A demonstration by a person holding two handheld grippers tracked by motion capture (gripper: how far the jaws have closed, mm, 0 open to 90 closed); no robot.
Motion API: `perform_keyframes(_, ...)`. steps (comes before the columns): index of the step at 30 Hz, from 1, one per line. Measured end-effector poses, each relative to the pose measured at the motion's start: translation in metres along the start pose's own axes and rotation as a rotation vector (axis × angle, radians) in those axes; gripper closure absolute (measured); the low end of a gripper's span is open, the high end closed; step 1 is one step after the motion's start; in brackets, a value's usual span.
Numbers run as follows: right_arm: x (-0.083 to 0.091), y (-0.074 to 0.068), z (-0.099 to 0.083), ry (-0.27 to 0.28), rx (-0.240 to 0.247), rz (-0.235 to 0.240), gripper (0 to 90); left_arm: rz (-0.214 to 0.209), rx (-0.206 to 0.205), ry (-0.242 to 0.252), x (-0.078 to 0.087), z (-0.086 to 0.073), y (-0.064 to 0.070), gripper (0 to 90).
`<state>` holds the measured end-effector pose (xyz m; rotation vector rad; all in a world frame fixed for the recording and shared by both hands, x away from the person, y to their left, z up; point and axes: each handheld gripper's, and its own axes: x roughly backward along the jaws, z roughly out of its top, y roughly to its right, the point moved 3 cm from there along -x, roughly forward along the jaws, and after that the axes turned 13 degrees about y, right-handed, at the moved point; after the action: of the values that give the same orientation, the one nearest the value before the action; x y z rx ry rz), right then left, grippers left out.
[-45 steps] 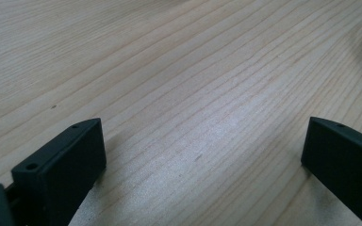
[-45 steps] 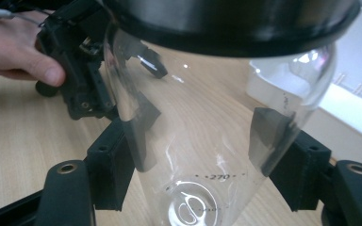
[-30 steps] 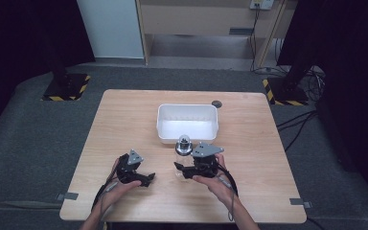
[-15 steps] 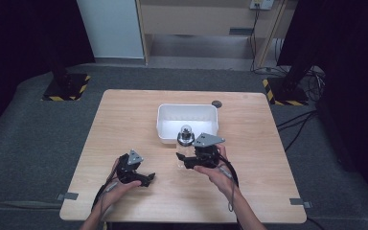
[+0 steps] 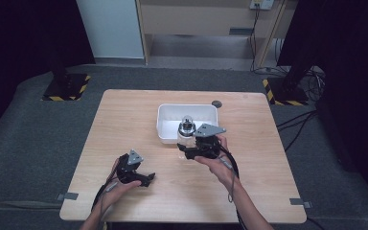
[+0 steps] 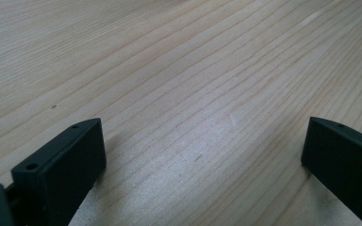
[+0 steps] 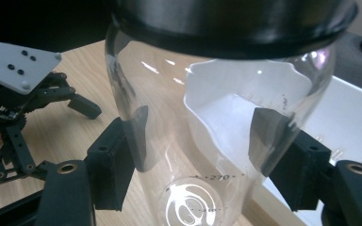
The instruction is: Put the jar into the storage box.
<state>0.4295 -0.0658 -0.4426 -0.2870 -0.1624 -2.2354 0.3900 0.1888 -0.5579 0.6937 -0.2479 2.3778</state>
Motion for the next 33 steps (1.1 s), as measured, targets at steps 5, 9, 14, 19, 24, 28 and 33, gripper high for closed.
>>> perform_keyframes(5,-0.001,0.005,0.004,0.002,-0.005,-0.007,31.3,0.000,0.000,-0.001,0.000,0.000,0.000,0.0)
perform_keyframes(9,-0.003,0.009,0.008,0.005,-0.006,-0.016,31.3,0.000,0.000,-0.001,0.000,0.000,0.000,0.0)
perform_keyframes(14,-0.006,0.015,0.015,0.009,-0.010,-0.022,31.3,0.000,0.000,-0.001,0.000,0.000,0.000,0.0)
perform_keyframes(19,-0.009,0.018,0.021,0.008,-0.010,-0.025,31.3,0.000,0.000,-0.001,0.000,0.000,0.000,0.0)
perform_keyframes(24,-0.017,0.027,0.025,0.004,-0.007,-0.047,31.3,0.000,0.000,-0.001,0.000,0.000,0.000,0.0)
perform_keyframes(28,-0.025,0.038,0.025,0.004,-0.019,-0.065,31.3,0.000,0.000,-0.001,0.000,0.000,0.000,0.0)
perform_keyframes(33,-0.032,0.046,0.023,0.010,-0.037,-0.083,31.3,0.000,0.000,-0.001,0.000,0.000,0.000,0.0)
